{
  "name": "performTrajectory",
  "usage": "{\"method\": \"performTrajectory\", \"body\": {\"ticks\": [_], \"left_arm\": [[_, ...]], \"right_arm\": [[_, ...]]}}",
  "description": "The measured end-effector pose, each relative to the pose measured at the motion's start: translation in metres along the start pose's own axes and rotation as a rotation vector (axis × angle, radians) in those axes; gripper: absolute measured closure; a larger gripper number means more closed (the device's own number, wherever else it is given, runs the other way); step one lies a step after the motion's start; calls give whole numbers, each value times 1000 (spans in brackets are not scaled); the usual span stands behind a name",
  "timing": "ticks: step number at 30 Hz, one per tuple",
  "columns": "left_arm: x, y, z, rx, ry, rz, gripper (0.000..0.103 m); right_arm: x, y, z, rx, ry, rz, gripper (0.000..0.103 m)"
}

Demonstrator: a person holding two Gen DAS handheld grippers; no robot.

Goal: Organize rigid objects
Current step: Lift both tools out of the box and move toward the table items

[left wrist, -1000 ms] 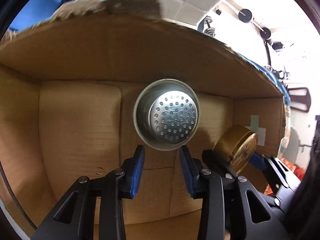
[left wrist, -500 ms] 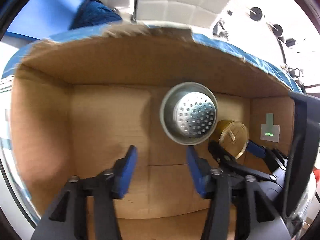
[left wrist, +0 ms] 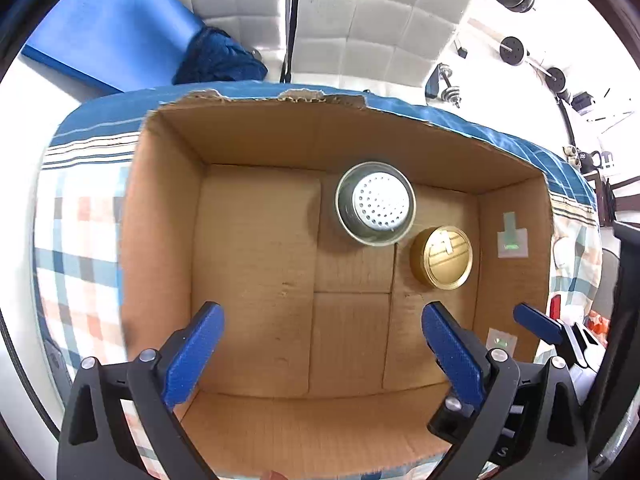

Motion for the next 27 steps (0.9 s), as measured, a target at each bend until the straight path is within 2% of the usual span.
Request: {"method": "performTrajectory", "body": {"ticks": [6,15,21,27], "left_arm": [[29,24,1,-11,-31,74,0],[80,63,2,0,-23,165,0],[108,83,10,0,-31,204,0],[129,96,35,-10,-42,230,0]], "right_arm": [[45,34,10,13,6,64,0],[108,81,9,42,-6,121,0],[141,101,4,66,-39,157,0],[159,111,11,86,-85,169,0]]}}
Point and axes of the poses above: each gripper's, at about its wrist camera, not at the fingertips, and x roughly against the way its jaws point, z to its right, y to its underside, the point moved 3 cm from there along -x, roughly the way its jaws point, and after that the axes turned 7 degrees about -y, right-handed, at the moved point
